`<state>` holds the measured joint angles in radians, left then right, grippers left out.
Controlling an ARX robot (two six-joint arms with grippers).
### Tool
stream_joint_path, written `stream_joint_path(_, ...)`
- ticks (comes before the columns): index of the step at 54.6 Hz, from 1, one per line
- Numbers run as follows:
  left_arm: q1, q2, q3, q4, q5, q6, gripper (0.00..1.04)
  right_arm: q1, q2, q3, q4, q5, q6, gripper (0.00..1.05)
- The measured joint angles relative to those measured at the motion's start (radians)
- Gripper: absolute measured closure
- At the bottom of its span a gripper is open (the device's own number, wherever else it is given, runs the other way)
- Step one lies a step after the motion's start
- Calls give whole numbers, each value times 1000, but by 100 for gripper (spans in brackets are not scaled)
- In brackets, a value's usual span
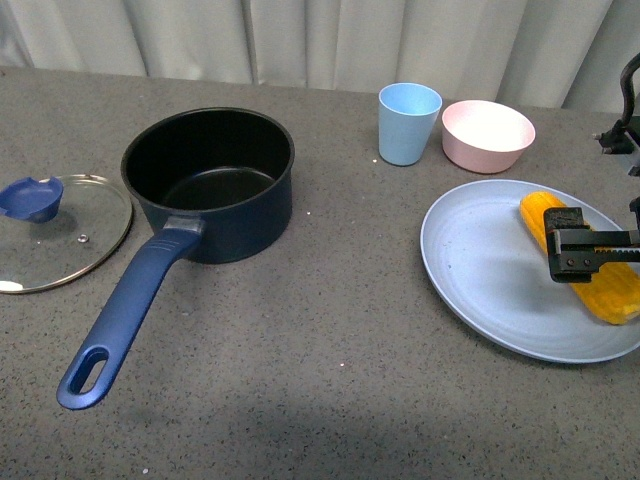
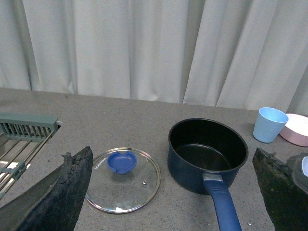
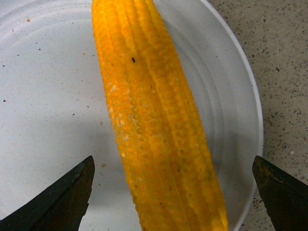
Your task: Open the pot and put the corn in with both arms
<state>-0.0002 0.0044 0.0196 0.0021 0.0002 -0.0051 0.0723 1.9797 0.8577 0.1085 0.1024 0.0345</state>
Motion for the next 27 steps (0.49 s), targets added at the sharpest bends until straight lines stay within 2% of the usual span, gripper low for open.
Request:
stream_joint_path(2, 0, 0, 0, 0, 0, 0, 6, 2, 8, 6, -2, 0, 2, 11)
stream_joint_path(21, 0, 0, 0, 0, 0, 0, 6, 12, 24, 25, -26, 2, -1, 61)
stream_joint_path(27, 0, 0, 0, 0, 0, 0, 6, 12, 24, 26, -26, 0, -8, 71)
